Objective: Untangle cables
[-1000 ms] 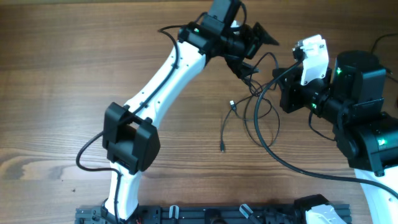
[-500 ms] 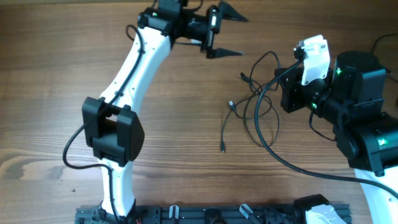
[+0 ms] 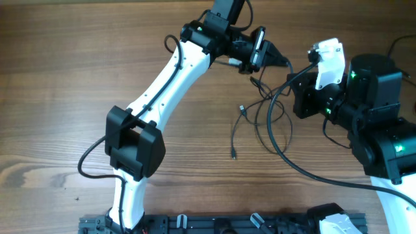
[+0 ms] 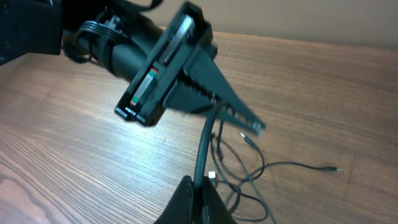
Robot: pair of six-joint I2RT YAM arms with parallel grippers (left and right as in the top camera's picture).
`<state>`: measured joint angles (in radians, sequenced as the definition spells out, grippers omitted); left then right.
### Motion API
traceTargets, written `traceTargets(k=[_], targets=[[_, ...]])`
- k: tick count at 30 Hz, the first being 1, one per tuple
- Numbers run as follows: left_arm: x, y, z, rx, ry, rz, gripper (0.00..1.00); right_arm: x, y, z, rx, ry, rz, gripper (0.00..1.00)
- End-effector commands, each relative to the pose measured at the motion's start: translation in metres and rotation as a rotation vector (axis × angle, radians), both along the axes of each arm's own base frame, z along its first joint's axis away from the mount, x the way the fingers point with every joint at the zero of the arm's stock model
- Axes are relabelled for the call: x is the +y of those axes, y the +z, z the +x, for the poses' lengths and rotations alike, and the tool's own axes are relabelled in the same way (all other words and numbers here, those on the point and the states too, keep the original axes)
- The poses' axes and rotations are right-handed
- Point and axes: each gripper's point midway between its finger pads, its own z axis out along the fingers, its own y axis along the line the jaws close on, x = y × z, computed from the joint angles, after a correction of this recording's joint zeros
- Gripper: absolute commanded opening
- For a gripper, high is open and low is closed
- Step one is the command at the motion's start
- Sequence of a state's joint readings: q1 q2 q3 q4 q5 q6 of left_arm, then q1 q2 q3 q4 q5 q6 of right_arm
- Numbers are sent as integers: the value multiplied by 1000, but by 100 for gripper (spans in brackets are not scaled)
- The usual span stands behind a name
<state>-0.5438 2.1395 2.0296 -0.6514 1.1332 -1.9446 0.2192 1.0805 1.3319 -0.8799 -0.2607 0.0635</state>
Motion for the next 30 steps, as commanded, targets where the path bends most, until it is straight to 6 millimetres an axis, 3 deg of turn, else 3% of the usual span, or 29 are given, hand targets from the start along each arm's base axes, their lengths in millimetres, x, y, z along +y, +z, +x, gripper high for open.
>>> traceTargets(k=[1, 4, 5, 6, 7, 12, 14, 16, 17, 18, 20, 22, 26, 30], targets=[[16, 9, 39, -538, -18, -69, 4, -2, 8, -3, -17, -17, 11, 4], [32, 32, 47, -750, -31, -101, 4, -2, 8, -3, -17, -17, 11, 6], [40, 43, 50, -808, -24, -111, 4, -2, 8, -3, -16, -18, 13, 25], [44, 51, 52, -851, -21, -120, 4, -2, 8, -3, -10, -27, 23, 70], [50, 66, 53, -914, -12, -133, 4, -2, 7, -3, 0, -38, 40, 99], [69, 161, 30, -1289, -3, -237, 4, 7, -2, 1, 75, -44, 107, 100], [77, 205, 10, -1510, -2, -286, 4, 12, -11, 6, 120, -38, 129, 100], [87, 234, -9, -1701, -11, -296, 4, 20, -21, 10, 163, -7, 138, 100], [96, 255, -31, -1880, -43, -298, 4, 24, -31, 14, 204, 7, 143, 100], [101, 262, -43, -1975, -69, -290, 4, 29, -39, 18, 233, 23, 150, 100], [111, 266, -50, -2060, -75, -198, 4, 36, -47, 24, 261, 49, 167, 99], [123, 257, -42, -2069, -57, -32, 4, 47, -47, 31, 261, 96, 206, 100], [182, 209, 10, -1859, 74, 602, 4, 88, -10, 41, 132, 326, 359, 100], [227, 184, 23, -1627, 225, 897, 4, 111, 11, 42, 24, 416, 375, 100]])
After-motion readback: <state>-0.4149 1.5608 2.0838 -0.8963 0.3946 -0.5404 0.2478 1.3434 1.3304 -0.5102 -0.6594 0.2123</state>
